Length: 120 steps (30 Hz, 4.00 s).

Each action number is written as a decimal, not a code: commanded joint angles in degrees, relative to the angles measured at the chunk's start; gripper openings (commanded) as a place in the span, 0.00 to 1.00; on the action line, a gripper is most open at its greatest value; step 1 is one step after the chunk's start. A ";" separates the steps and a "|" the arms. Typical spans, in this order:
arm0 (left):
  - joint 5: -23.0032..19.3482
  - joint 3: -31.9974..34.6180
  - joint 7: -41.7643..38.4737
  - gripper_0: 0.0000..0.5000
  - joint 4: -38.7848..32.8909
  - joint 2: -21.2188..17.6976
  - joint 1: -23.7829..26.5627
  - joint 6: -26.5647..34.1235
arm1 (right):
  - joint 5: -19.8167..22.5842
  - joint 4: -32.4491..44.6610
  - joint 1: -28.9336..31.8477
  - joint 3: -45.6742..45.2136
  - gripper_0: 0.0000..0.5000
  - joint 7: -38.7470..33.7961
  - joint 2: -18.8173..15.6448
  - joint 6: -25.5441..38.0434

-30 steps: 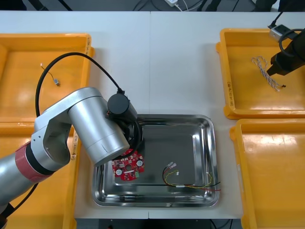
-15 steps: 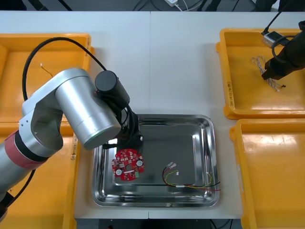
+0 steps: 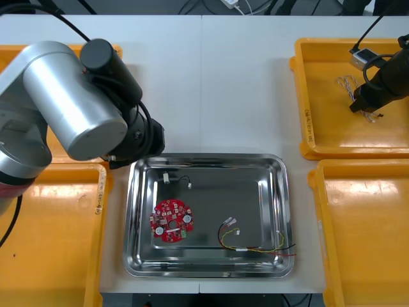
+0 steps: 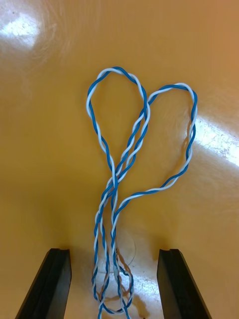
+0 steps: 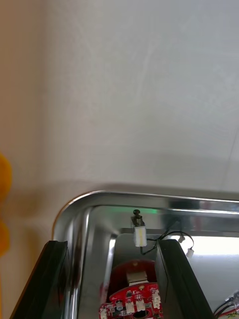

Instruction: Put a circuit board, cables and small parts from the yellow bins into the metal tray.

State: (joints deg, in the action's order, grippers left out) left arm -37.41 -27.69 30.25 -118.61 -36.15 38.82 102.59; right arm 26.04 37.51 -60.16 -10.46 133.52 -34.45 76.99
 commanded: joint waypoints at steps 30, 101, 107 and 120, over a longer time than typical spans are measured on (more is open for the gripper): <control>-5.48 16.18 12.73 1.00 22.55 -10.69 11.71 4.37 | 0.50 0.46 -1.45 0.61 1.00 2.18 1.67 -2.37; -5.57 10.73 28.73 1.00 49.71 -5.95 11.62 -24.28 | 13.60 69.80 15.34 5.36 0.00 -2.66 6.68 33.01; -5.57 10.73 29.43 1.00 49.71 -5.95 10.48 -24.90 | 18.17 73.58 16.83 9.40 0.00 -3.97 6.77 33.01; -5.57 10.73 30.48 1.00 49.71 -5.86 8.72 -26.39 | 23.71 78.33 19.91 19.33 0.00 -4.76 7.12 33.01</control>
State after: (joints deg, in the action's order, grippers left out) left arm -42.60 -16.57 56.18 -68.35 -42.58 48.32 77.33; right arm 49.43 112.75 -40.82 4.70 130.70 -27.94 109.76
